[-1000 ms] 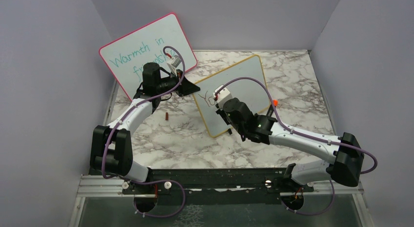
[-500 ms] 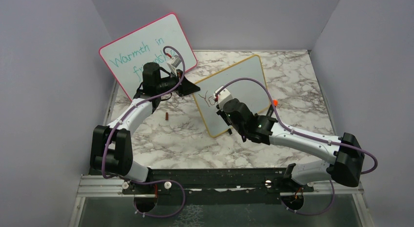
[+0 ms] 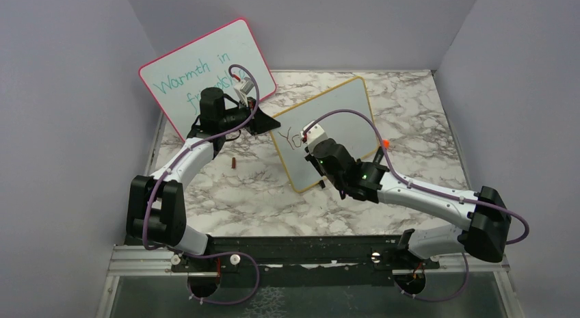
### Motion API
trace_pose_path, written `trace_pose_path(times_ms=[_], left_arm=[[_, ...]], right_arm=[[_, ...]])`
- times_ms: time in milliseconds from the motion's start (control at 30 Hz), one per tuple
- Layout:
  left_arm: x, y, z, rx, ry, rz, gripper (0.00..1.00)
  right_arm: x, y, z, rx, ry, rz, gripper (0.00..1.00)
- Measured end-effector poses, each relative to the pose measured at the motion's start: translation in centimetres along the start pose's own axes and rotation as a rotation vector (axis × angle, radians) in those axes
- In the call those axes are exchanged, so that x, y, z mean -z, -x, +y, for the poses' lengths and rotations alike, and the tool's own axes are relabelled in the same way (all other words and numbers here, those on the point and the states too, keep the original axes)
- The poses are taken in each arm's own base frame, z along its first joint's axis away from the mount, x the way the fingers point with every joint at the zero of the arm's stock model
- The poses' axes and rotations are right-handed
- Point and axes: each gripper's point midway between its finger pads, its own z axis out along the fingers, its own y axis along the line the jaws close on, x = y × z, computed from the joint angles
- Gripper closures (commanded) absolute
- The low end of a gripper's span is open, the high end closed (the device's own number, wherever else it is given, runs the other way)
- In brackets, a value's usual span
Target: Write a sentence on the whiteboard
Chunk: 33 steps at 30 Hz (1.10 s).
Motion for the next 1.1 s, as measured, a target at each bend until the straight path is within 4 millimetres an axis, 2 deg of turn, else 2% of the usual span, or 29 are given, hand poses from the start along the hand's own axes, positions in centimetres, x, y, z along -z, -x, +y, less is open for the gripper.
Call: trace_pose_path(times_ms=[333, 1100], left_arm=[[0.0, 0.0, 0.0, 0.0, 0.0, 0.001, 1.0], [-0.1, 0.0, 0.1, 0.004, 0.001, 0.003, 1.0]], right_arm=[[-0.3, 0.4, -1.3, -0.005, -0.042, -0.018, 0.99], [-0.8, 2.2, -2.2, -0.013, -0.064, -0.079, 0.99]])
